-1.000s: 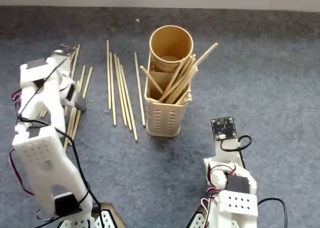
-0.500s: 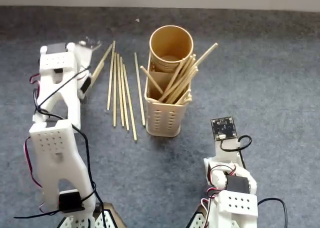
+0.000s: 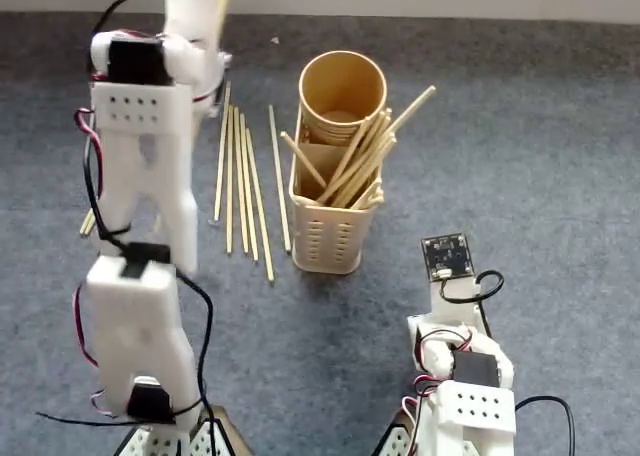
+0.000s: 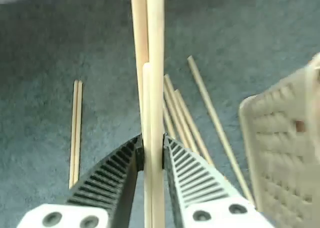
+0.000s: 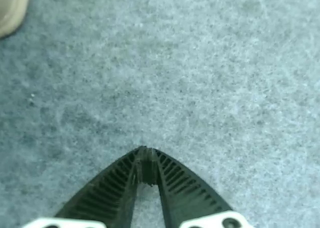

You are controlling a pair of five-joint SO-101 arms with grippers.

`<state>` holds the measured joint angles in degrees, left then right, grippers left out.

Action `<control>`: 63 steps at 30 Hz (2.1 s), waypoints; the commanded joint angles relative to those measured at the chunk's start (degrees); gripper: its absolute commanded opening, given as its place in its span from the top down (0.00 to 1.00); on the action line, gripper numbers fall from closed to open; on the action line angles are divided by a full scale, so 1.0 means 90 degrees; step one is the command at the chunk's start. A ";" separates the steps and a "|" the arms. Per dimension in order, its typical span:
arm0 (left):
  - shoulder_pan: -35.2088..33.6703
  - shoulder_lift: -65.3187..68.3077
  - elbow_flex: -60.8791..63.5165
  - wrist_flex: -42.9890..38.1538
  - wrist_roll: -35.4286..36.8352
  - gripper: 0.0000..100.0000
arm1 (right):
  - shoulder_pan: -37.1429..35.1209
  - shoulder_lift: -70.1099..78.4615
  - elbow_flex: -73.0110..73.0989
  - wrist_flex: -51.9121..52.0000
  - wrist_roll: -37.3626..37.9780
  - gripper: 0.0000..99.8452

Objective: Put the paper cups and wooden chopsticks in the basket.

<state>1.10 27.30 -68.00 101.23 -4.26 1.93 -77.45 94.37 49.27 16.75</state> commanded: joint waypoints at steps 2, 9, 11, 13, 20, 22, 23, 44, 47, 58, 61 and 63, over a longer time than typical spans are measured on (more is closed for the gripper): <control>0.0943 -0.1314 -0.0249 -0.0020 0.0361 1.00 | -0.0063 -0.0063 0.0005 -0.0093 0.0068 1.00; 0.1656 -0.2134 -0.0249 -0.1250 0.0840 1.00 | -0.0063 -0.0063 0.0005 -0.0093 0.0068 1.00; 0.1890 -0.2330 -0.0249 -0.1358 0.0850 1.00 | -0.0063 -0.0063 0.0005 -0.0093 0.0068 1.00; 0.2115 -0.2496 -0.0249 -0.1436 0.1016 1.00 | -0.0063 -0.0063 0.0005 -0.0093 0.0068 1.00; 0.2867 -0.2896 -0.0220 -0.1446 0.1221 1.00 | -0.0063 -0.0063 -0.0005 -0.0093 0.0068 1.00; 0.2974 -0.2886 -0.0210 -0.1446 0.1289 1.00 | -0.0063 -0.0063 -0.0005 -0.0093 0.0068 1.00; 0.2984 -0.2877 -0.0200 -0.1436 0.1319 1.00 | -0.0063 -0.0063 -0.0005 -0.0093 0.0068 1.00; 0.2935 -0.2906 0.0024 -0.1192 0.1289 0.86 | -0.0063 -0.0063 0.0005 -0.0093 0.0068 1.00; 0.2584 -0.2906 0.0034 -0.0850 0.1280 0.86 | -0.0063 -0.0063 0.0005 -0.0093 0.0068 1.00; -0.0767 -0.2554 0.3756 0.0010 -0.1153 0.86 | -0.0063 -0.0063 0.0005 -0.0093 0.0068 1.00; -0.0835 -0.2388 0.5709 -0.0742 -0.1758 0.86 | -0.0063 -0.0063 0.0005 -0.0093 0.0068 1.00; -0.0806 -0.2457 0.6823 -0.1592 -0.1915 0.86 | -0.0063 -0.0063 0.0005 -0.0093 0.0068 1.00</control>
<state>-5.85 6.37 -21.67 95.34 -18.77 1.93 -77.45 94.37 49.27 16.75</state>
